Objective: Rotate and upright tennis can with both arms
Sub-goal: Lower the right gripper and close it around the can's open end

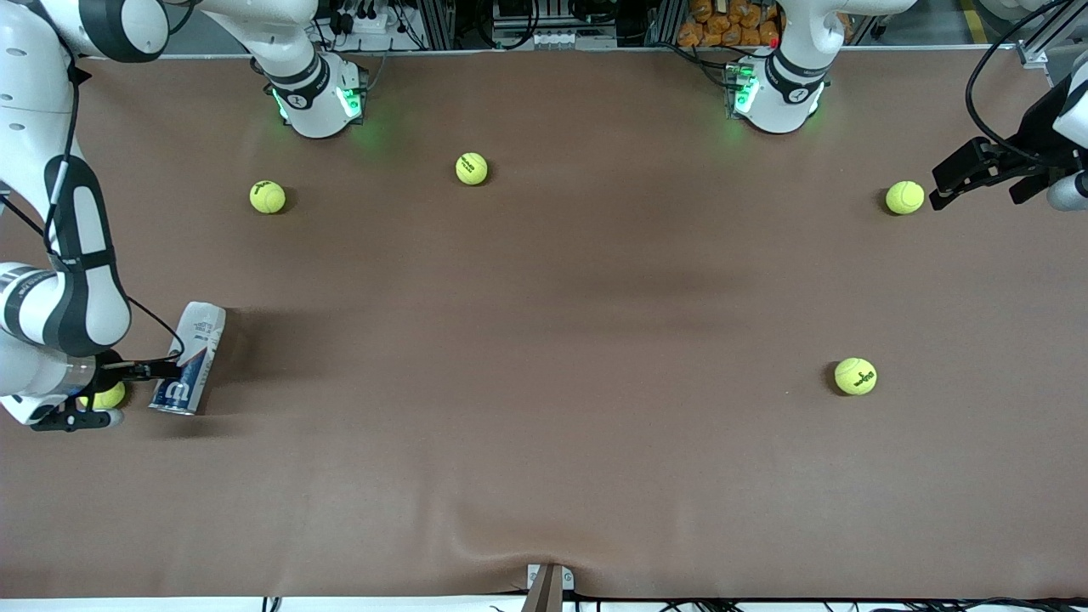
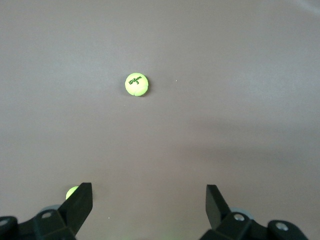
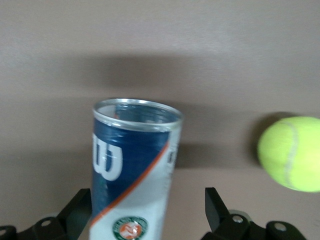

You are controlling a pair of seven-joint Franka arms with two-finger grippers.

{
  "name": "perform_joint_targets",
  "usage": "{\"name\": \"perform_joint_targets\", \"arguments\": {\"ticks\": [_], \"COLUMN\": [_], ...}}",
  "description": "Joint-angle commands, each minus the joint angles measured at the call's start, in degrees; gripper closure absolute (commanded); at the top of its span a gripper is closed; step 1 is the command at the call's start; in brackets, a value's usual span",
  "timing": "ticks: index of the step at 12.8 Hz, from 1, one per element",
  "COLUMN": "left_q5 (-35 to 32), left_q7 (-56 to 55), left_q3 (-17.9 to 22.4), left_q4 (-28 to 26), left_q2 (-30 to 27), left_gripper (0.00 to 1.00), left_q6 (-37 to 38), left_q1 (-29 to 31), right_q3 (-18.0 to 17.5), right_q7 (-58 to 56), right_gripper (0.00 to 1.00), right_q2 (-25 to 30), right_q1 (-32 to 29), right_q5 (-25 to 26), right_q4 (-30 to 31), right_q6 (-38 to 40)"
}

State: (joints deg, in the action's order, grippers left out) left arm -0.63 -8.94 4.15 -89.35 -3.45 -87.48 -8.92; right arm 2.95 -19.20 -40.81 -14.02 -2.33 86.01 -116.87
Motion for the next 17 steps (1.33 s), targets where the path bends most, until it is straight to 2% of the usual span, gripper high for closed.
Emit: {"name": "perform_joint_targets", "arguments": {"ticks": [1, 4, 7, 17], "left_q5": [0.6, 0.6, 0.6, 0.5], "left_q7": [1.3, 1.3, 1.3, 2.0], "left_q3": [-0.1, -0.1, 0.0, -0.1], "left_q4": [0.1, 0.2, 0.1, 0.4], "left_q2": [-0.3, -0.4, -0.4, -0.2], "left_gripper": [0.00, 0.00, 0.00, 0.00], "left_q6": [0.7, 0.7, 0.6, 0.6], "left_q1": [0.6, 0.6, 0.6, 0.6], "right_q3": [-0.5, -0.5, -0.5, -0.4], "right_q7": [-0.3, -0.7, -8.1, -9.8], "right_gripper": [0.00, 0.00, 0.00, 0.00], "right_q2": [-1.2, -2.2, -4.2, -4.7], "right_q1": [-0.7, -0.7, -1.2, -0.4], "right_q5": [-4.7, -4.8, -4.5, -3.1], "right_q4": [-1.3, -1.2, -0.8, -0.1], "right_q6": [0.6, 0.8, 0.7, 1.2]}}
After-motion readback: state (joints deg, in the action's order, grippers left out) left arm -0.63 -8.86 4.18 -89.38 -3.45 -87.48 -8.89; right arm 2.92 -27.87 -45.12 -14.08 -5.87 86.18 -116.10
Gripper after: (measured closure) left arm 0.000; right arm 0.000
